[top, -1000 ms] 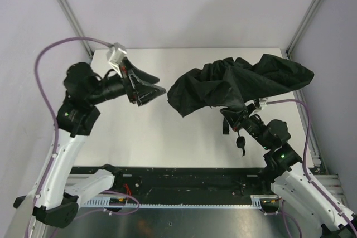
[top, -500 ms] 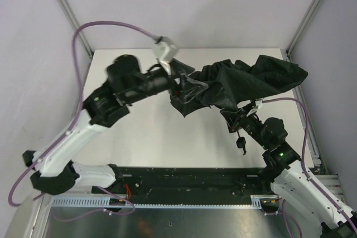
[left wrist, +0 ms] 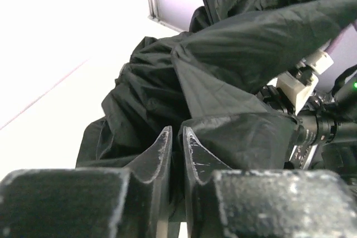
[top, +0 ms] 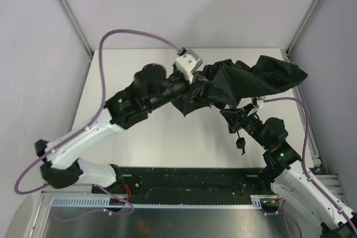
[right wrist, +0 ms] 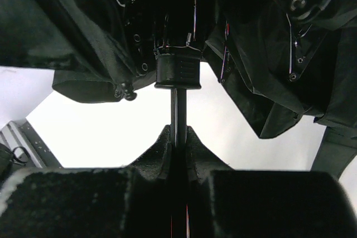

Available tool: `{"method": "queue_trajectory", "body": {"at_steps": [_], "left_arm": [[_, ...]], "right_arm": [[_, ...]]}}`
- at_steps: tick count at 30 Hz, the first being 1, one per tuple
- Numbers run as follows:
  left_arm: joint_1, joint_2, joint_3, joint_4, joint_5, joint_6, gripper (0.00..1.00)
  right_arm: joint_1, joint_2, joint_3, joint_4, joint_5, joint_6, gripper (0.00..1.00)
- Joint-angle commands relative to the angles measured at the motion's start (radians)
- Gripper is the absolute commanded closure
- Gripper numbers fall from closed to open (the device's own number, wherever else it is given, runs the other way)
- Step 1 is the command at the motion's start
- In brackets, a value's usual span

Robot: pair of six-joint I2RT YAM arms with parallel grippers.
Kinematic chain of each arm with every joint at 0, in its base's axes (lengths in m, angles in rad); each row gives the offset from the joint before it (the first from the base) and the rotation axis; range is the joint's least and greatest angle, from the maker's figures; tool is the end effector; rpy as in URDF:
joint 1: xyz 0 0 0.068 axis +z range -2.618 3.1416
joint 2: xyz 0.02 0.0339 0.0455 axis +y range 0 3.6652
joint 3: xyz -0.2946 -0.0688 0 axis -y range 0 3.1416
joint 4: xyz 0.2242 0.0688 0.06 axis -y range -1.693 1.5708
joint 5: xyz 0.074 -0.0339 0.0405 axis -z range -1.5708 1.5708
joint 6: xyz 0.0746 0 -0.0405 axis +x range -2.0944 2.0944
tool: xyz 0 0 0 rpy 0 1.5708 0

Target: Put away the umbrella

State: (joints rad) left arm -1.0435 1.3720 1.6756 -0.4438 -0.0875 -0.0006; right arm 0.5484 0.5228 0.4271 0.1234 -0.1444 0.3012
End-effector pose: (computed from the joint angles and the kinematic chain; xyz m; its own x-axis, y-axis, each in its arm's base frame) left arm 0.1590 -0.2600 0.5059 -0.0708 0.1204 -0.9902 0.8173 0.5761 0.0116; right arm 0.1151 0.0829 0.3030 -0.1669 0.2421 -0.9558 -0.6169 0.7306 0.2927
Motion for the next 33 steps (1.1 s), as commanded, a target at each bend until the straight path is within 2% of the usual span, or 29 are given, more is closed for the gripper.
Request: {"method": "queue_trajectory", "body": {"at_steps": [1,6,10,17,24,29,33], "left_arm": [[-0.013,-0.239,-0.242,0.323,-0.03,0.018,0.88],[-0.012,-0.426,-0.54,0.737,0.051,-0.004,0.99],[-0.014,-0.491,-0.664,0.941,0.138,-0.025,1.0],[-0.013,-0.497,-0.715,1.025,0.314,-0.099,0.99],[-0.013,-0.572,-0.845,1.07,0.385,-0.174,0.98],[-0.012,-0.556,-0.869,1.05,0.554,-0.283,0.82],[-0.012,-0.547,-0.825,0.961,0.716,-0.338,0.62]], "right_arm": [[0.001,-0.007,0.053,0.11,-0.009,0.062,1.0],[-0.026,-0.004,0.047,0.163,-0.026,0.209,1.0],[-0.032,0.014,0.047,0.175,0.0,0.377,1.0],[-0.041,0.046,0.047,0.211,-0.03,0.618,1.0],[-0.138,0.025,0.047,0.244,-0.115,0.72,1.0],[-0.191,0.031,0.047,0.282,-0.178,0.649,1.0],[-0.234,0.044,0.047,0.326,-0.313,0.483,1.0]]}}
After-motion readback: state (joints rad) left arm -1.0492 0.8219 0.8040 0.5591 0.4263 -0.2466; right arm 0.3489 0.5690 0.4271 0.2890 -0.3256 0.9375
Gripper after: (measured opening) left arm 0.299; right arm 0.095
